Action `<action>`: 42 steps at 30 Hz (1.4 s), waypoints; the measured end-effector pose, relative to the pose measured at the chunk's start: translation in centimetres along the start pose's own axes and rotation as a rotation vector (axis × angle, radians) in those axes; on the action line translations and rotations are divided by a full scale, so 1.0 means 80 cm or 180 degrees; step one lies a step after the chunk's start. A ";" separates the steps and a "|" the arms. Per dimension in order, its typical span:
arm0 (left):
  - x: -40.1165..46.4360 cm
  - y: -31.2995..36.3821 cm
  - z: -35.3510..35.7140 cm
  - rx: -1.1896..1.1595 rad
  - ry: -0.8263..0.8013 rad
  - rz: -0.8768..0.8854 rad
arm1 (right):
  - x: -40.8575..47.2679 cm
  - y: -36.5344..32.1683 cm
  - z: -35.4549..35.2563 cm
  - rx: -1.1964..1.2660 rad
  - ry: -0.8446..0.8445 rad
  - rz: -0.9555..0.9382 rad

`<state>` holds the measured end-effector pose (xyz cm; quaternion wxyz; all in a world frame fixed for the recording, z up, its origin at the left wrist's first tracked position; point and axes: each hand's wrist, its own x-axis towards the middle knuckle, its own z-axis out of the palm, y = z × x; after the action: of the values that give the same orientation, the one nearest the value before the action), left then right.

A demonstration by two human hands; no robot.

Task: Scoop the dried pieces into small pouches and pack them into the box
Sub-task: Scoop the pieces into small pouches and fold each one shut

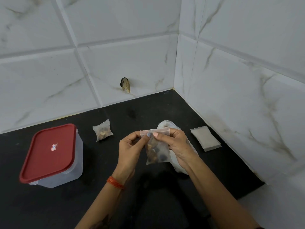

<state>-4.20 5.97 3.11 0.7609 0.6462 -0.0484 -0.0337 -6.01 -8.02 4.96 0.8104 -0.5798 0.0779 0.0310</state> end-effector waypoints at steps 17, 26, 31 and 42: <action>-0.001 0.002 0.004 0.0040 0.0304 -0.0223 | 0.008 0.010 -0.008 -0.0322 0.0123 0.0049; 0.000 0.008 0.001 -0.0060 0.0350 -0.0471 | 0.017 0.013 -0.016 -0.0499 0.0083 0.0366; -0.001 0.008 -0.002 -0.0103 0.0395 -0.0575 | 0.017 0.010 -0.015 -0.0330 -0.0055 0.0485; -0.001 0.006 -0.021 -0.0220 0.0495 -0.0774 | 0.022 0.021 -0.001 -0.0164 -0.0392 0.0635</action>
<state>-4.06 7.70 3.33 0.7745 0.6213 0.0905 -0.0771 -4.53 -7.60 3.08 0.7914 -0.5868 0.0845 0.1490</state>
